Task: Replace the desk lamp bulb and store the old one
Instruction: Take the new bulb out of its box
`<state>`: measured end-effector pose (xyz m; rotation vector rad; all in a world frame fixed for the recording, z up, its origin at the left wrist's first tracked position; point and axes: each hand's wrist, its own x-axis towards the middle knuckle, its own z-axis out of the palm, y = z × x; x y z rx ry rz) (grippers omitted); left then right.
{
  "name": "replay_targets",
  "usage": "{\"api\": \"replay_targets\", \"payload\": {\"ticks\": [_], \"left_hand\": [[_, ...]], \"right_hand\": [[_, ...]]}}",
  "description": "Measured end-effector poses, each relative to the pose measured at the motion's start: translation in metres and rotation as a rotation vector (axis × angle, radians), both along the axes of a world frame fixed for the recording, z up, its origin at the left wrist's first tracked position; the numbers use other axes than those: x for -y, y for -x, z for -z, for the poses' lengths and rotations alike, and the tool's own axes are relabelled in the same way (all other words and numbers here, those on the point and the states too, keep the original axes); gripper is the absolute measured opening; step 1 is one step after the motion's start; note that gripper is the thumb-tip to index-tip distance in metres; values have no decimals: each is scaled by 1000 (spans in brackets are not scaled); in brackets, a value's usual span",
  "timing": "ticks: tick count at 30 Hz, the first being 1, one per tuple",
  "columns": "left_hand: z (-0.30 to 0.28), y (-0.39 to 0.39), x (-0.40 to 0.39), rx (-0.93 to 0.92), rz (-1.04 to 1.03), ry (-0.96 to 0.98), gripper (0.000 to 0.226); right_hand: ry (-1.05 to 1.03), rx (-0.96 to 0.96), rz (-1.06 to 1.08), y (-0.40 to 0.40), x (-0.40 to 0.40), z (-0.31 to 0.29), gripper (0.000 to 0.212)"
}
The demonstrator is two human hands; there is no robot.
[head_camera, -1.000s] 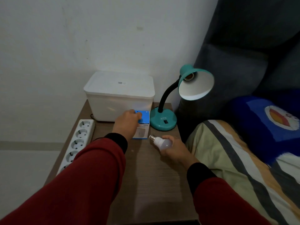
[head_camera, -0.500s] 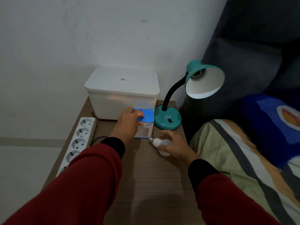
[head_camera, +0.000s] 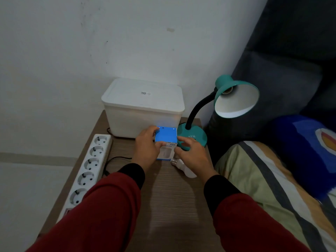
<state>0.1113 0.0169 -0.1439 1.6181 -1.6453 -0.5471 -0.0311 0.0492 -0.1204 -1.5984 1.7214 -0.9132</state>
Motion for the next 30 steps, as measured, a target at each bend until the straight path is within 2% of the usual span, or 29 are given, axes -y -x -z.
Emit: {"api": "replay_targets", "payload": {"ticks": [6, 11, 16, 20, 25, 30], "left_hand": [[-1, 6, -4, -133, -33, 26, 43], [-3, 6, -6, -209, -54, 7, 52], [0, 5, -8, -299, -63, 0, 65], [-1, 5, -11, -384, 12, 7, 74], [2, 1, -6, -196, 112, 36, 93], [0, -15, 7, 120, 308, 126, 91]], "right_hand": [[-40, 74, 15, -4, 3, -2, 45], [-17, 95, 6, -5, 2, -2, 47], [-46, 212, 25, -5, 2, -4, 56], [-23, 382, 71, -4, 10, -6, 48], [-25, 400, 8, -4, 20, -19, 39], [10, 256, -47, -6, 29, -17, 47]]}}
